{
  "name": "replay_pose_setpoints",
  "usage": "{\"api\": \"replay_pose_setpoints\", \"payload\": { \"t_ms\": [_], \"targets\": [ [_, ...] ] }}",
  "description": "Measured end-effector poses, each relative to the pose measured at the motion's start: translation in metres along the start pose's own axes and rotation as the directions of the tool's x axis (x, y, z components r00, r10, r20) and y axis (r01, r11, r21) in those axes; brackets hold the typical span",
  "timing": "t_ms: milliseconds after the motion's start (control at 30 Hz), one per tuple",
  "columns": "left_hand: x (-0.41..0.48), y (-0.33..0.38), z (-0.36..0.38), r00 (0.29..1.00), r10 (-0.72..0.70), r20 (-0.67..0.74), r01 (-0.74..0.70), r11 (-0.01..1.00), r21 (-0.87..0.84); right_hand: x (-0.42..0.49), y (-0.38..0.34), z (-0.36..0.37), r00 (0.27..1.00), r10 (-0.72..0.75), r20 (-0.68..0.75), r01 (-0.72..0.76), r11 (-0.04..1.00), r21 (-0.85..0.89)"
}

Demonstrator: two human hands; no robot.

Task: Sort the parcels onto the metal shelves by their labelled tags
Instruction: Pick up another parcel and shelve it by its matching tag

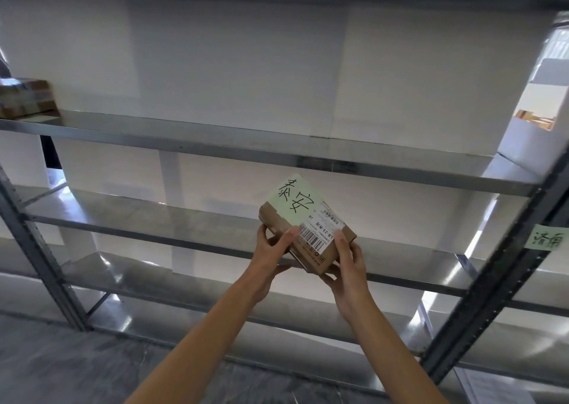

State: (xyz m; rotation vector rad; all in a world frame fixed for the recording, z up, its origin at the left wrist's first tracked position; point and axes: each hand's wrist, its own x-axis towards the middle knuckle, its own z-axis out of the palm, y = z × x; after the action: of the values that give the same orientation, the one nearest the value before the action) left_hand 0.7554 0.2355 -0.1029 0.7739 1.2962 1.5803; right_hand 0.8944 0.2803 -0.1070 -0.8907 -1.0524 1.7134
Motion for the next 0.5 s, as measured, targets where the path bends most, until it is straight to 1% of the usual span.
{"api": "replay_pose_setpoints", "payload": {
  "t_ms": [100,200,267,400,500],
  "targets": [
    [0.000,0.005,-0.005,0.996,0.074,-0.040,-0.073,0.997,0.025,0.001,-0.006,-0.001,1.000,-0.014,-0.025,0.014,1.000,0.003],
    [-0.003,0.011,-0.010,0.987,0.153,-0.054,-0.144,0.981,0.131,0.002,-0.010,-0.001,0.999,-0.047,-0.017,0.047,0.999,0.003],
    [-0.007,0.014,-0.010,0.979,0.197,-0.055,-0.186,0.968,0.169,0.003,-0.012,0.000,0.997,-0.070,-0.017,0.070,0.997,-0.013],
    [-0.012,0.012,-0.014,0.964,0.253,-0.085,-0.230,0.949,0.217,0.004,-0.016,0.003,0.995,-0.093,-0.020,0.093,0.995,-0.027],
    [-0.015,0.014,-0.020,0.959,0.279,-0.049,-0.259,0.934,0.247,0.007,-0.020,0.003,0.996,-0.083,-0.031,0.084,0.996,0.010]
  ]
}}
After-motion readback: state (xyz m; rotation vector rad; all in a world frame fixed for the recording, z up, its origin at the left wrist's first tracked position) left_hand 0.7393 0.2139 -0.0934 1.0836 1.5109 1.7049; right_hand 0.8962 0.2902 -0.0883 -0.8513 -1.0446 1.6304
